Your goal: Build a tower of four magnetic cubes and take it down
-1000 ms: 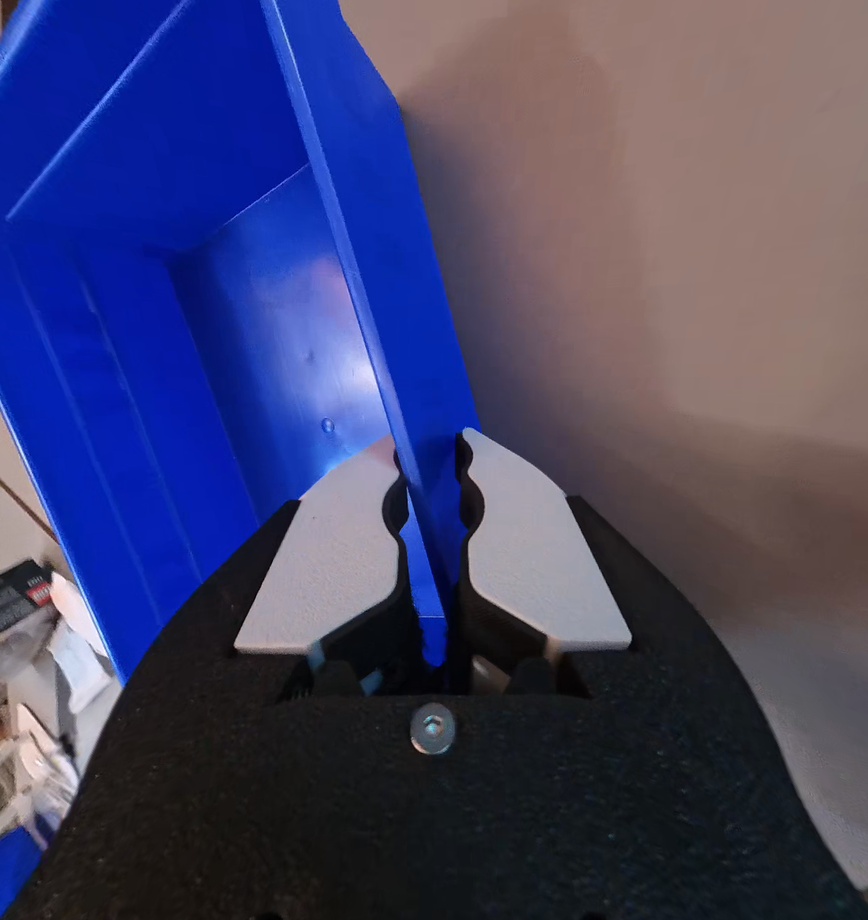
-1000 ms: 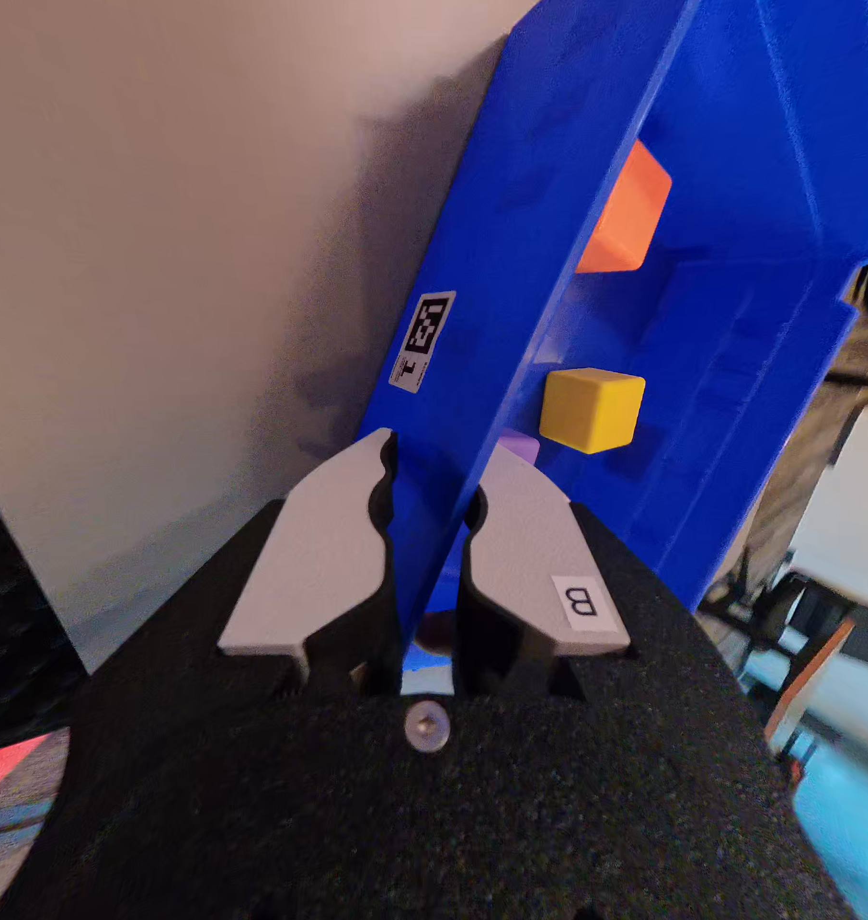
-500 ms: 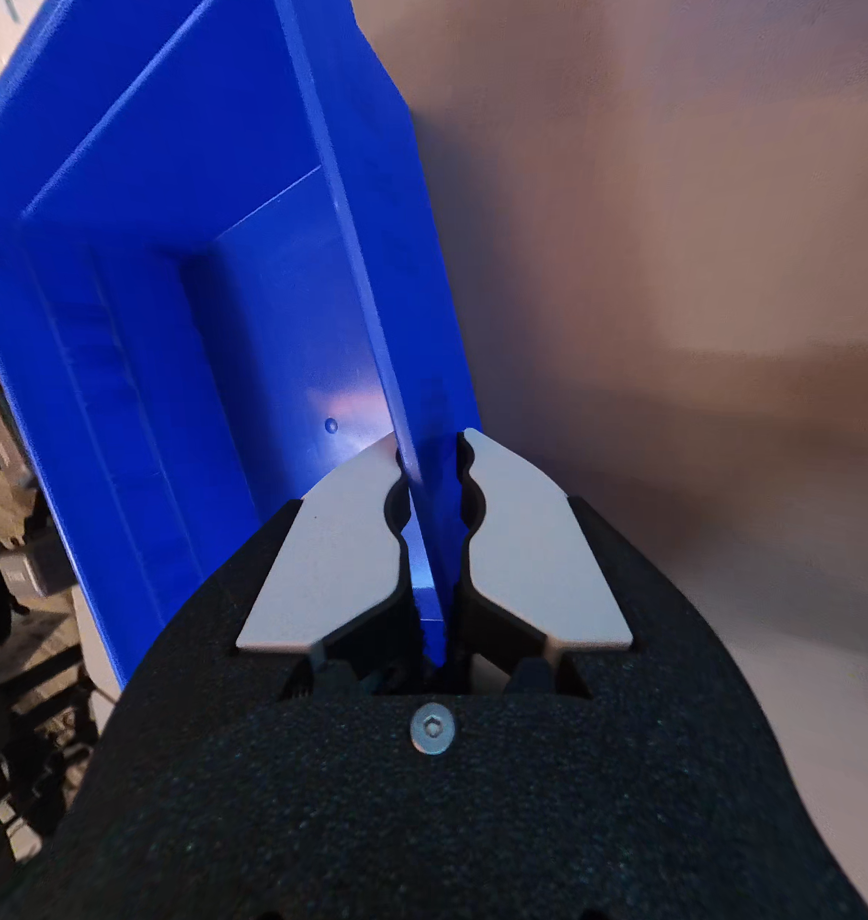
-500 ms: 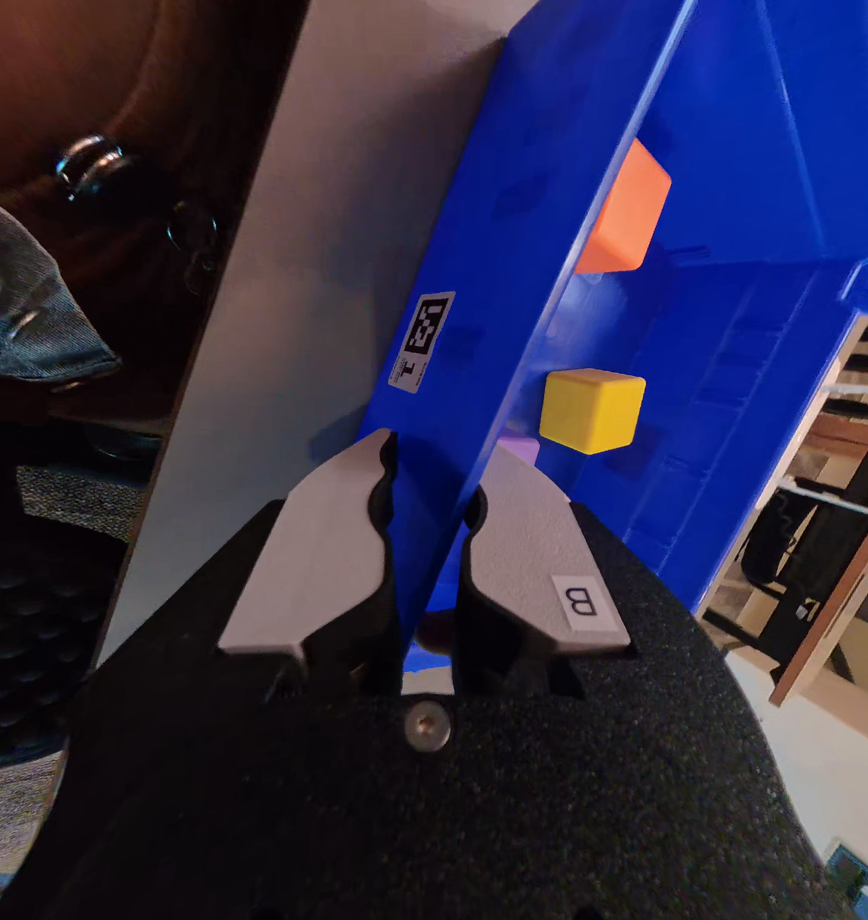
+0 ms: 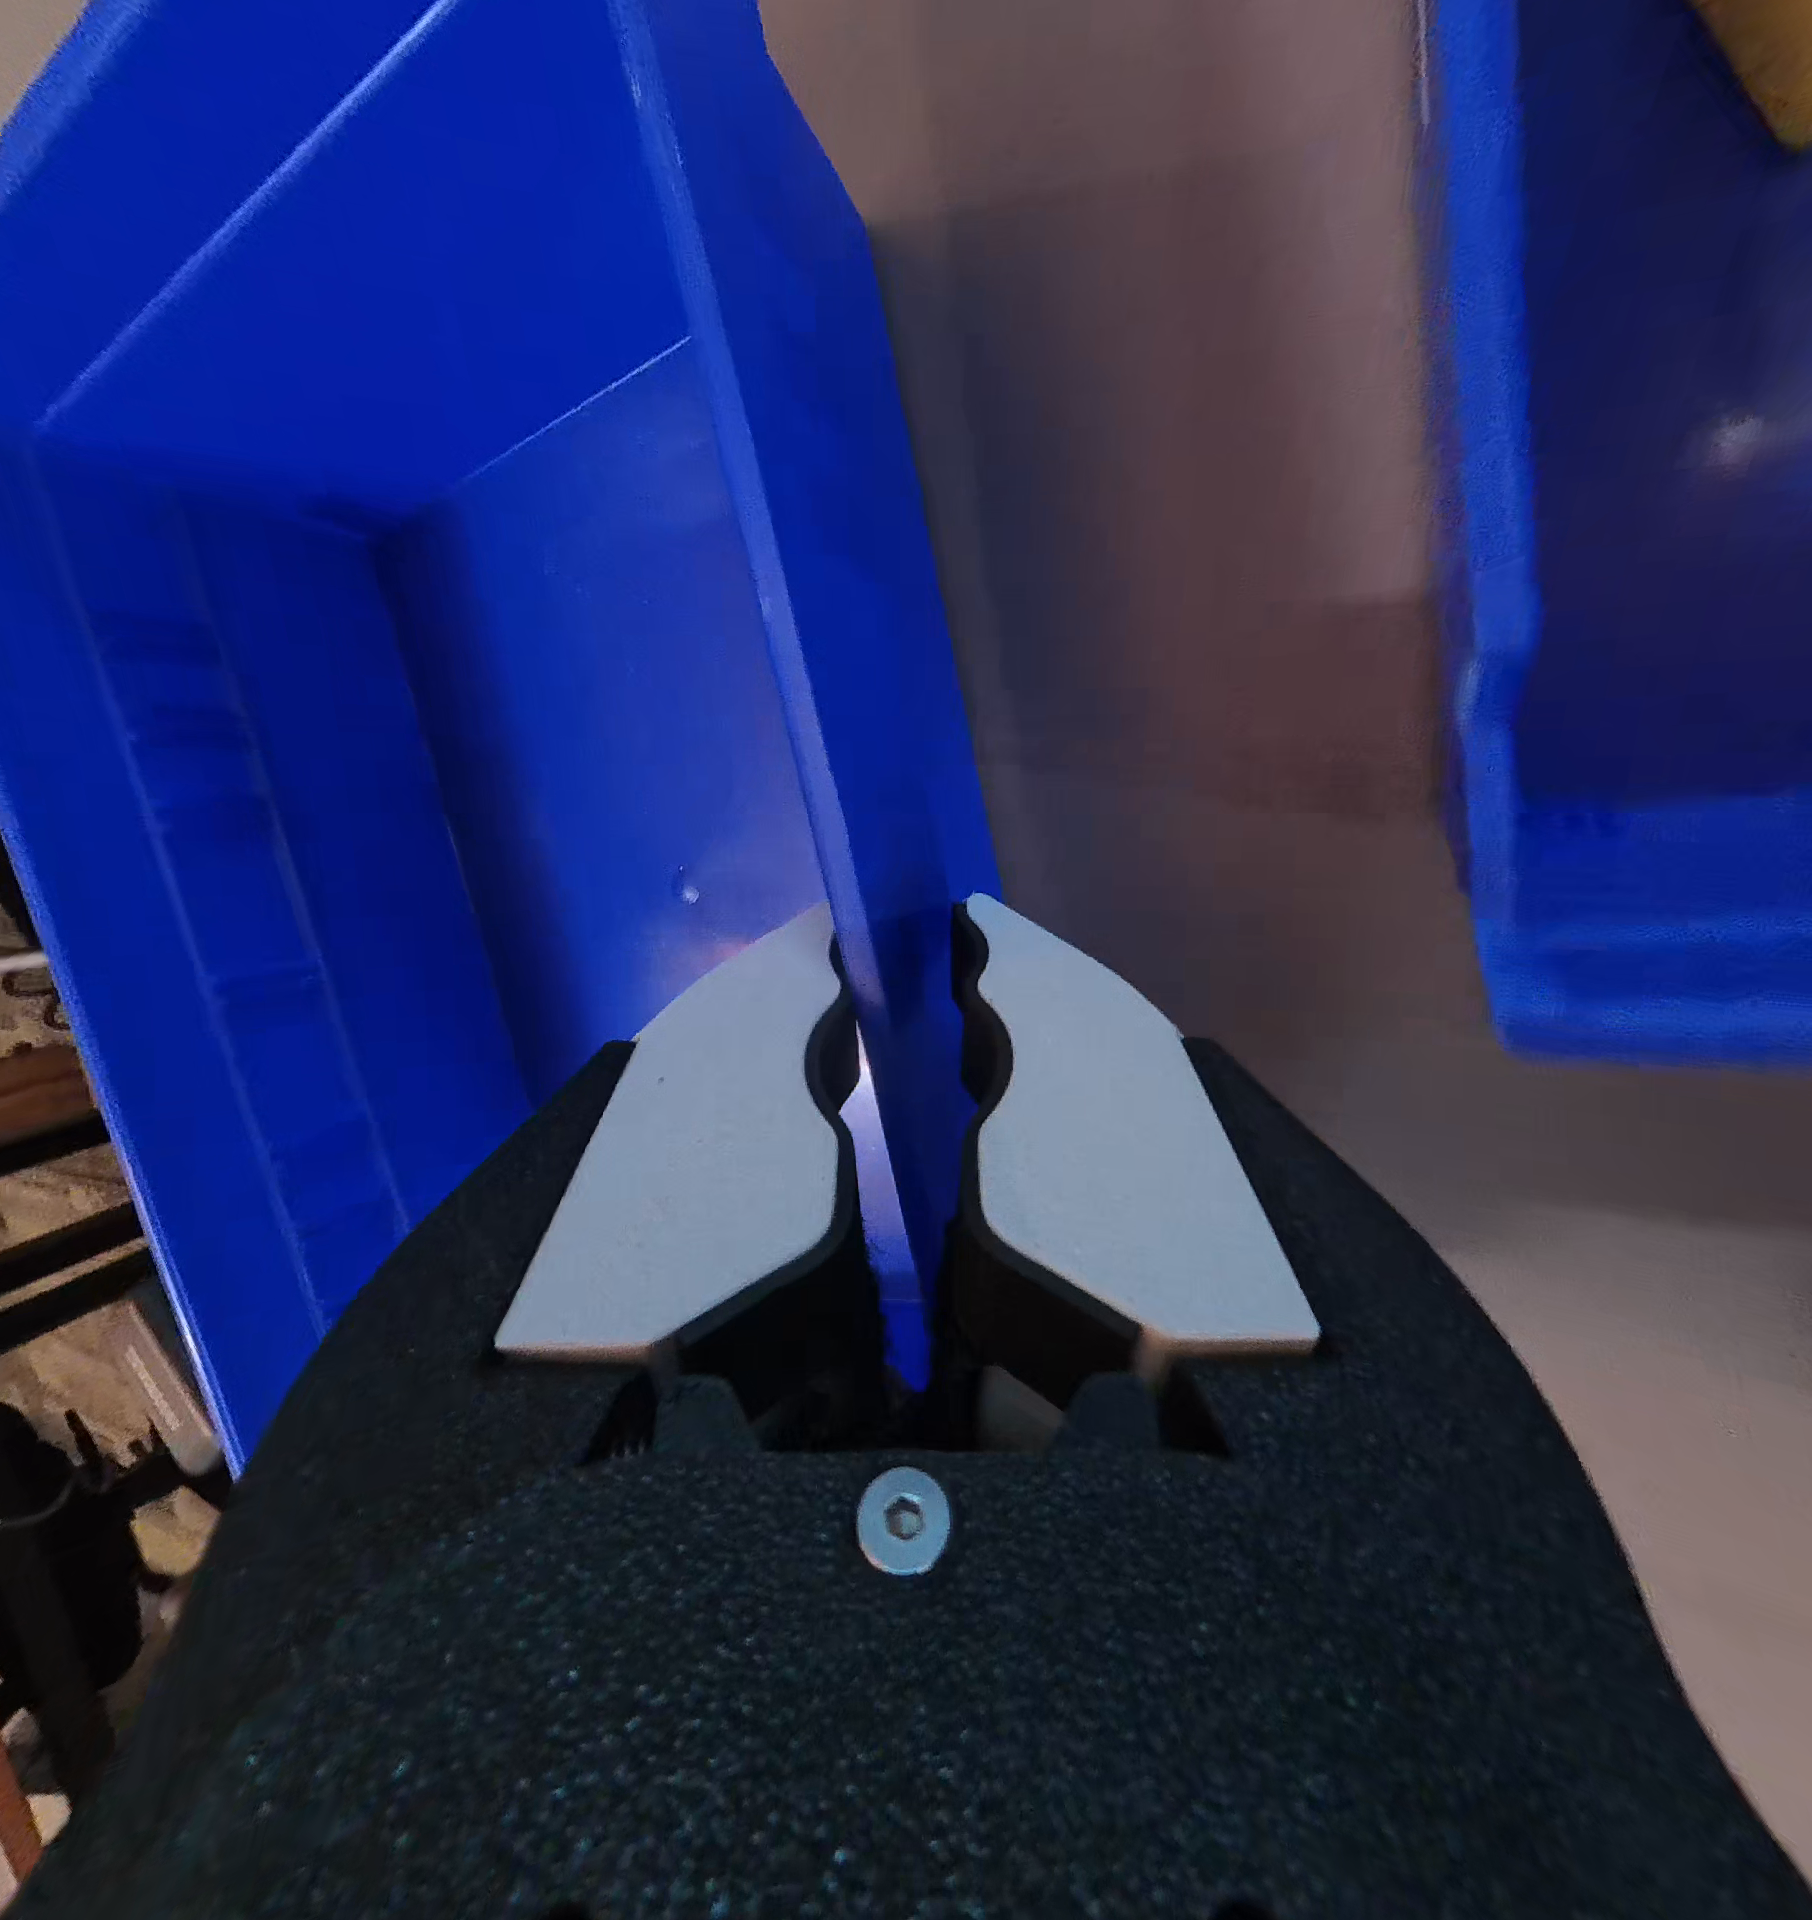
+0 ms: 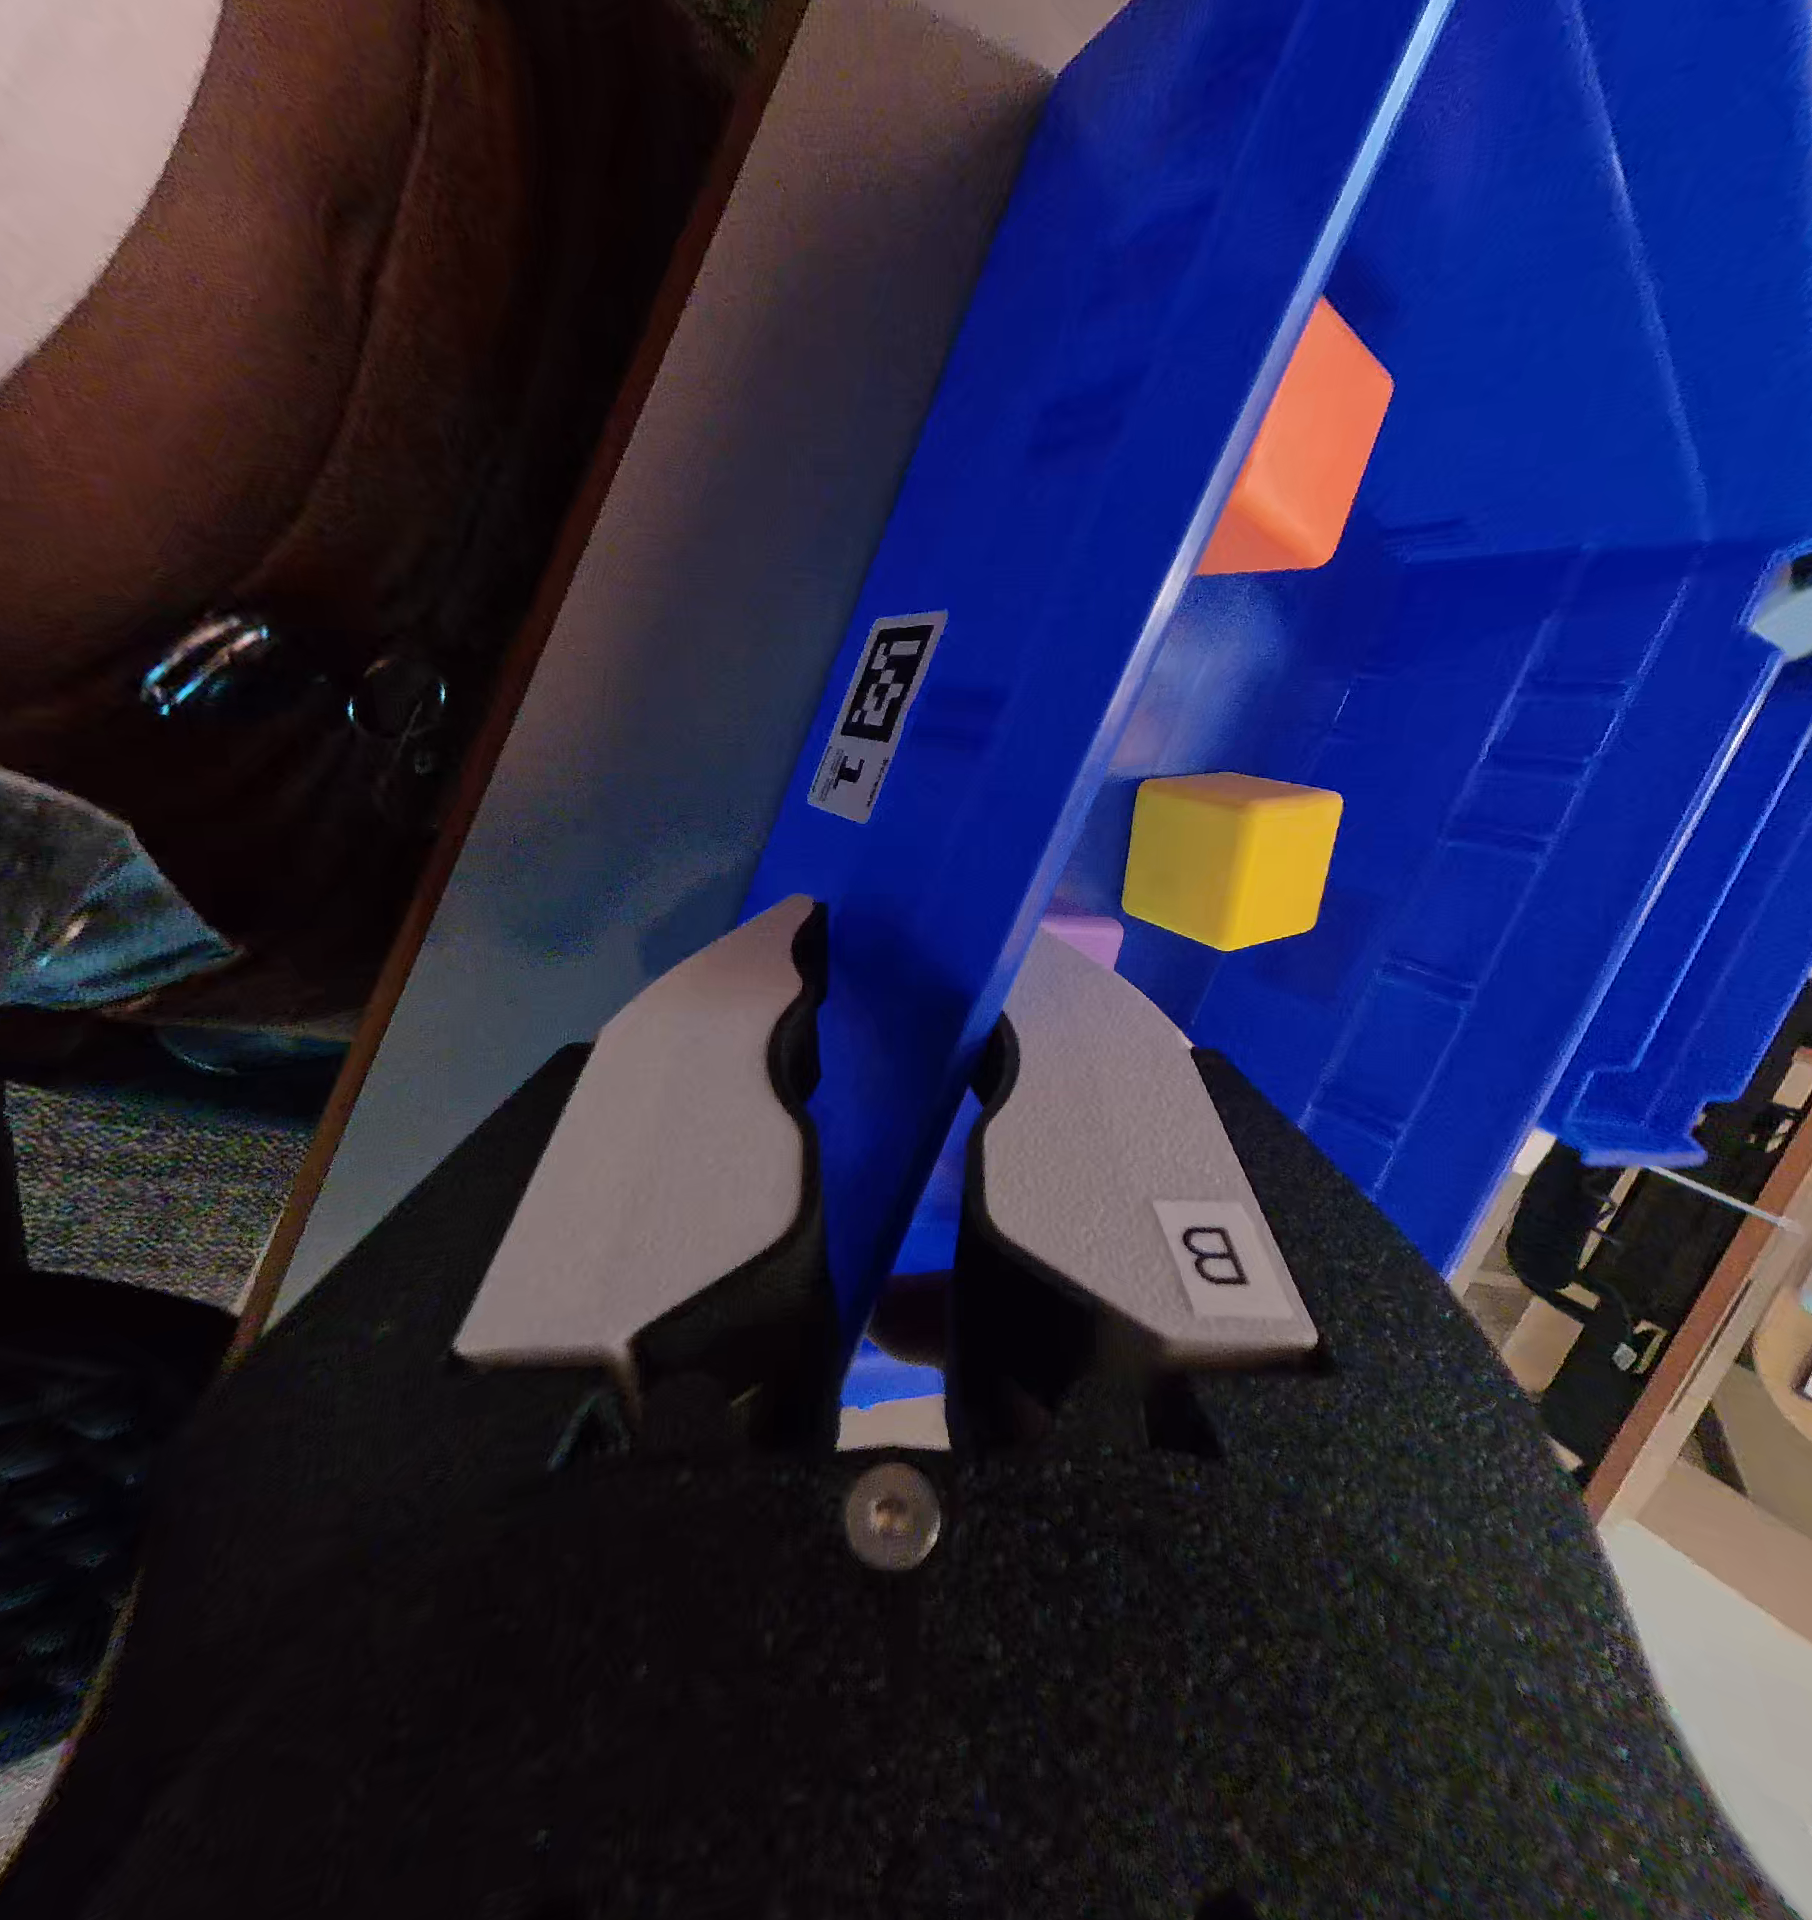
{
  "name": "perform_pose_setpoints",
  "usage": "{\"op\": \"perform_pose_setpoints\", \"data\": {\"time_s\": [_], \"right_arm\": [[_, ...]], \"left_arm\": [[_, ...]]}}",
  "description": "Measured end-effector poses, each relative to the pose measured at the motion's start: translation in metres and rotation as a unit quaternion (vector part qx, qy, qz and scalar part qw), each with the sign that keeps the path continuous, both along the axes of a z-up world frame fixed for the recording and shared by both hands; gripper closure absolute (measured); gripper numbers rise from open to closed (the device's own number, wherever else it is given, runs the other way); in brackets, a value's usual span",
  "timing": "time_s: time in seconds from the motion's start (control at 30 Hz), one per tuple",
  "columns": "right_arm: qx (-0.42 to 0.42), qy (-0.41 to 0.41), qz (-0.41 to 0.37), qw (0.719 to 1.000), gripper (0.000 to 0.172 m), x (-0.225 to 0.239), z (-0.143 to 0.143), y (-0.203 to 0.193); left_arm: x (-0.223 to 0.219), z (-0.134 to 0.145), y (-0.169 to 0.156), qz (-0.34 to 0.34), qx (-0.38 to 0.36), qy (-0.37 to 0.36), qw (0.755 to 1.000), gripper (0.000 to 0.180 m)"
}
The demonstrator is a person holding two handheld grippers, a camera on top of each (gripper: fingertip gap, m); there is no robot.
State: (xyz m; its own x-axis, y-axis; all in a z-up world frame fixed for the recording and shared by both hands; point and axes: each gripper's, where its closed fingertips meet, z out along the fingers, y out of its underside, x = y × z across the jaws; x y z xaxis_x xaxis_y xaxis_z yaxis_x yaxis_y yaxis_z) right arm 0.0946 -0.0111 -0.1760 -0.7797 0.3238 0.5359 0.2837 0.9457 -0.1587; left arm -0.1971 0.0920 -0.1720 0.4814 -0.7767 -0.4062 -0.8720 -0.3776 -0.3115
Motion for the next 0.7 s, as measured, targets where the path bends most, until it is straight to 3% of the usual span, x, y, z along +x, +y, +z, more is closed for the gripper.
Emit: {"op": "perform_pose_setpoints", "data": {"time_s": [0.03, 0.3, 0.43, 0.57, 0.7], "right_arm": [[-0.001, 0.0, -0.002, 1.0, 0.147, -0.003, 0.0, -0.003], [-0.012, 0.004, -0.013, 1.0, 0.147, -0.023, 0.0, -0.023], [-0.033, 0.0, -0.042, 0.999, 0.144, -0.028, 0.0, -0.026], [-0.139, -0.027, -0.062, 0.988, 0.119, -0.024, 0.013, -0.031], [-0.242, -0.004, -0.056, 0.969, 0.109, -0.029, 0.052, -0.019]], "left_arm": [[0.003, 0.0, 0.004, -0.004, 0.001, 0.0, 1.0, 0.166], [0.023, 0.0, 0.028, -0.03, -0.002, -0.003, 1.0, 0.166], [0.025, 0.001, 0.031, -0.033, 0.008, 0.018, 0.999, 0.136], [0.029, 0.023, 0.025, -0.008, 0.037, -0.029, 0.999, 0.104], [0.031, 0.069, 0.006, 0.024, 0.098, -0.088, 0.991, 0.1]]}}
